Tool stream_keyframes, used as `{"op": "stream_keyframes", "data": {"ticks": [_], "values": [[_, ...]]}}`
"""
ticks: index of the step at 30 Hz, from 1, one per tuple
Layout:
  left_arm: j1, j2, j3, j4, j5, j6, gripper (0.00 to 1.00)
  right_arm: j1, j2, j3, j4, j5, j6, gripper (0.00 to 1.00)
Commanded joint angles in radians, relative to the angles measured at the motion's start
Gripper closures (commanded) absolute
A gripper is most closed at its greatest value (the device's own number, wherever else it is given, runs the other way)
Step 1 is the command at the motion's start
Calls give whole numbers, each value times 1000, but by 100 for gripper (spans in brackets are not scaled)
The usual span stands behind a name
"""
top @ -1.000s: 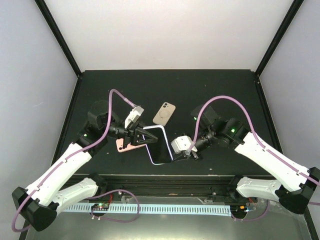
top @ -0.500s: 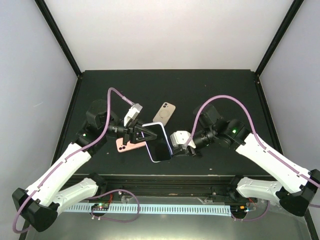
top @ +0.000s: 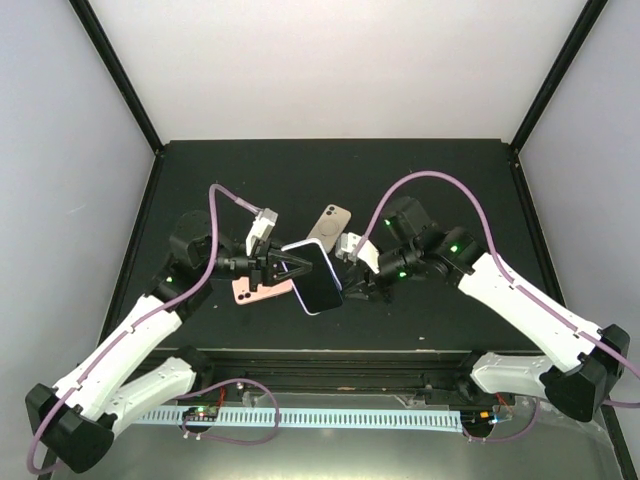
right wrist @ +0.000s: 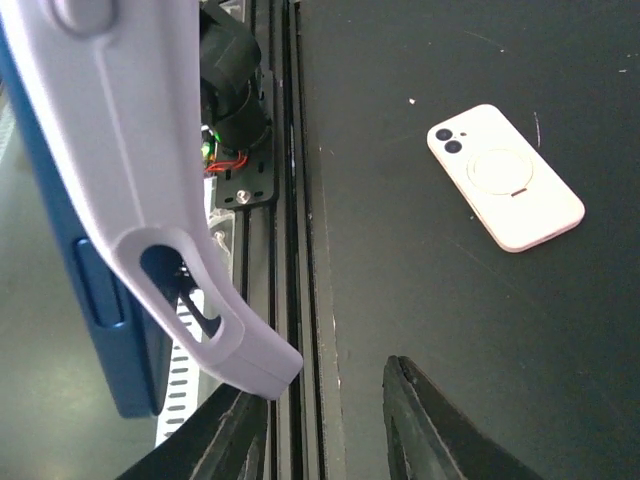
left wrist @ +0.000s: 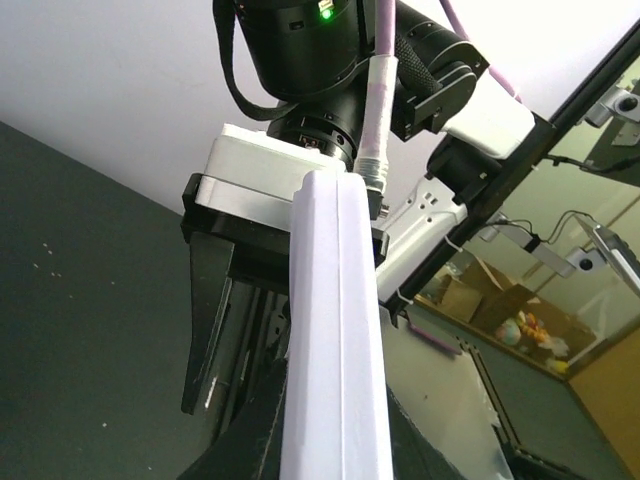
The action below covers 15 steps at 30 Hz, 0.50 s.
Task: Take the phone out of the phone case
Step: Remove the phone case from the phone.
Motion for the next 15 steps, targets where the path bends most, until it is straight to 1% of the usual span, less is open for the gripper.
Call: {"op": "stream_keyframes", "data": {"ticks": [1,7,11,15], "values": [[-50,-54,-6,40,187,-86,98,-34,25,87,284,52,83,66],[-53,-72,-103,145,141,-137,98,-35,-5,98,309,-63,122,56],[-52,-71,-137,174,113,-145,98,-34,-1,109,314,-146,152,53],[-58,-68,-179,246,94,-186,98,-34,10,99,361,-155,207,53]]}}
